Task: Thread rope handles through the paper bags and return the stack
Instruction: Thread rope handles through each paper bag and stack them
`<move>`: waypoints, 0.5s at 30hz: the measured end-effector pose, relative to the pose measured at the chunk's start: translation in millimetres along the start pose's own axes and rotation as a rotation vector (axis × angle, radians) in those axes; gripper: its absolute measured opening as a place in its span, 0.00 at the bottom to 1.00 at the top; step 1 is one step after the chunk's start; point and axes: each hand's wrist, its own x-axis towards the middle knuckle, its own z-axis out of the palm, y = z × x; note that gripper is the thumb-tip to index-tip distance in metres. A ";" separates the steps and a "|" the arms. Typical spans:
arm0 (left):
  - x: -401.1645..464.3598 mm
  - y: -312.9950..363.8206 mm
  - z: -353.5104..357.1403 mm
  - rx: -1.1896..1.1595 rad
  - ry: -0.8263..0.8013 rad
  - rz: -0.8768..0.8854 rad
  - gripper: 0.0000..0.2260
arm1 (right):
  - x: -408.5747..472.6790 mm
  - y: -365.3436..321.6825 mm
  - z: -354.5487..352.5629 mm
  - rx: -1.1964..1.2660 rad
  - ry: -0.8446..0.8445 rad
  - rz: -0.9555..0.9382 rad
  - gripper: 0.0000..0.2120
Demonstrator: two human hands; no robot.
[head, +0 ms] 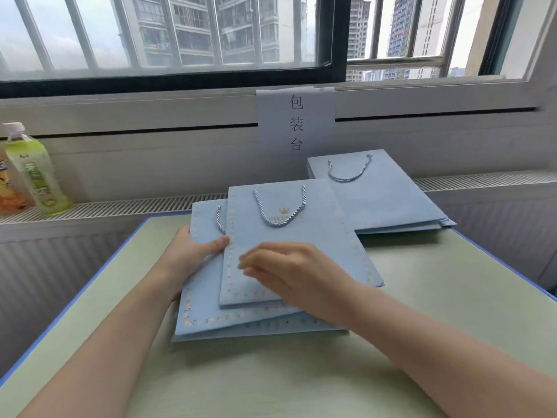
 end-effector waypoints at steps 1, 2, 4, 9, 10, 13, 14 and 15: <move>-0.5 0.9 -1.7 -0.005 -0.008 -0.020 0.16 | 0.2 9.7 -9.3 -0.021 0.090 0.095 0.12; 0.8 0.0 -4.4 -0.010 -0.017 -0.037 0.16 | -1.7 24.0 -18.3 -0.085 0.167 0.221 0.13; 0.9 0.0 -5.7 -0.012 -0.040 -0.056 0.15 | -9.9 58.5 -33.3 -0.279 0.181 0.555 0.13; -0.1 0.2 -1.6 -0.076 -0.029 -0.021 0.04 | -27.3 82.7 -45.1 -0.041 0.026 0.996 0.17; 0.3 0.7 -1.4 -0.090 -0.035 -0.012 0.06 | -24.4 75.7 -44.1 -0.017 0.052 0.946 0.15; -0.4 2.0 -2.1 -0.096 -0.056 0.003 0.10 | -11.9 56.4 -33.8 0.020 0.029 0.822 0.15; -0.3 1.6 -1.7 -0.067 -0.045 0.006 0.08 | -10.9 55.0 -30.0 0.012 0.007 0.793 0.15; 0.0 0.7 -1.9 -0.043 -0.029 0.005 0.06 | -10.5 57.1 -27.4 -0.027 0.004 0.767 0.15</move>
